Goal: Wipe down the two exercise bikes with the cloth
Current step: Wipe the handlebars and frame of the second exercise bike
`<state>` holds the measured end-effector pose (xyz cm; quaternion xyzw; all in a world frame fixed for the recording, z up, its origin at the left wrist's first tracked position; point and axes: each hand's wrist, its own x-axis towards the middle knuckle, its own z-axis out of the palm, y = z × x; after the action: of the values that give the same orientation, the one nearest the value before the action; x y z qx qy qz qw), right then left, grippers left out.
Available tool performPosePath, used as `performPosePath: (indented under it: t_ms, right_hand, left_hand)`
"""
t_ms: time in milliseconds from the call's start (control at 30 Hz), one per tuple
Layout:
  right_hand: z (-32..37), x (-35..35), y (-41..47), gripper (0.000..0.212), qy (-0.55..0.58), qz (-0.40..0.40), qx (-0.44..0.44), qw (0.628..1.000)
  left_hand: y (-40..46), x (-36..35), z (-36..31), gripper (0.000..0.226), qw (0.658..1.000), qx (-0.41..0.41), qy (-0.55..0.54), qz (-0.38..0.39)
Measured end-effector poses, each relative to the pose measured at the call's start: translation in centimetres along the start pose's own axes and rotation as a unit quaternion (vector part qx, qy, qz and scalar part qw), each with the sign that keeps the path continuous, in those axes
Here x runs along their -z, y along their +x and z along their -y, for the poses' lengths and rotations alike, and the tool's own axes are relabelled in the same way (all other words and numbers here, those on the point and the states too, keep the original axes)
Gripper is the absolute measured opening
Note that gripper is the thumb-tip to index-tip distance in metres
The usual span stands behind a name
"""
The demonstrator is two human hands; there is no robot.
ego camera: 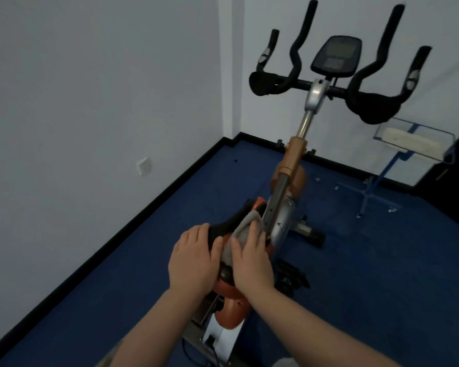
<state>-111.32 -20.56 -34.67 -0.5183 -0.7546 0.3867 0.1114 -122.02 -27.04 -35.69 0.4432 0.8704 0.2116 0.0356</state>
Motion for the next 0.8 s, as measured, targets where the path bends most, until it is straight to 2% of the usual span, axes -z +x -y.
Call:
performPosePath:
  t_ms: [167,233,333,400,500,600,800]
  right_hand:
    - [-1.3,-1.2,-3.4,0.077,0.023,0.002,-0.030,0.999]
    - [-1.0,-0.7,-1.3,0.077,0.057,0.027,-0.060,0.996]
    - [0.6,0.7,3.2,0.070,0.108,0.069,-0.151,0.980]
    - [1.0,0.9,4.2,0.067,0.070,0.053,-0.171,0.981]
    - [0.3,-0.7,1.0,0.069,-0.065,-0.003,-0.102,0.993]
    - [-0.4,-1.7,-1.0,0.073,-0.079,-0.019,-0.049,0.995]
    - [2.2,0.5,6.3,0.068,0.033,-0.003,-0.204,0.978]
  left_hand:
    - [2.8,-0.1,-1.5,0.047,0.991,0.042,0.125,0.017]
    - [3.1,-0.5,-1.7,0.044,0.990,0.060,0.131,0.015]
    - [3.1,-0.9,-1.4,0.038,0.993,0.054,0.108,-0.003]
    - [3.3,-0.9,-1.3,0.037,0.994,0.042,0.095,0.014]
    - [3.3,-0.8,-1.2,0.037,0.996,0.040,0.075,0.024]
    - [3.6,-0.8,-1.0,0.036,0.997,0.045,0.064,0.016]
    - [3.5,-0.9,-1.2,0.034,0.997,0.043,0.057,0.008]
